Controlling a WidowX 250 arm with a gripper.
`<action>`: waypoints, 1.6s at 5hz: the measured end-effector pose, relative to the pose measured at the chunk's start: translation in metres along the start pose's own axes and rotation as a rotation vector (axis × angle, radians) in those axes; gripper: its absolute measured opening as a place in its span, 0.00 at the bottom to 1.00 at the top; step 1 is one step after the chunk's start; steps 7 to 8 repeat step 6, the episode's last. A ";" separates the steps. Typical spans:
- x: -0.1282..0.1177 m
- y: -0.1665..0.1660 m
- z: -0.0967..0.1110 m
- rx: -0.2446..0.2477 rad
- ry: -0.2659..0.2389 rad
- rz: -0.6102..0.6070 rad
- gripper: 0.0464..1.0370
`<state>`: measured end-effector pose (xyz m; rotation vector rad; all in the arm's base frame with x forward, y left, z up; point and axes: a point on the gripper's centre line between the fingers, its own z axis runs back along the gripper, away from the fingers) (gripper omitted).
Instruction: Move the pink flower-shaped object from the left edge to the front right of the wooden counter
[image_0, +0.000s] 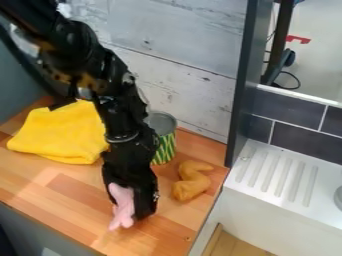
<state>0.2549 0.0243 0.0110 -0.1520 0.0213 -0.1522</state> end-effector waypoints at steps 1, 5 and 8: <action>-0.012 0.007 0.049 0.002 -0.006 -0.061 0.97; -0.042 0.030 0.137 0.115 -0.127 0.080 0.97; -0.050 0.045 0.132 0.119 -0.090 0.085 0.97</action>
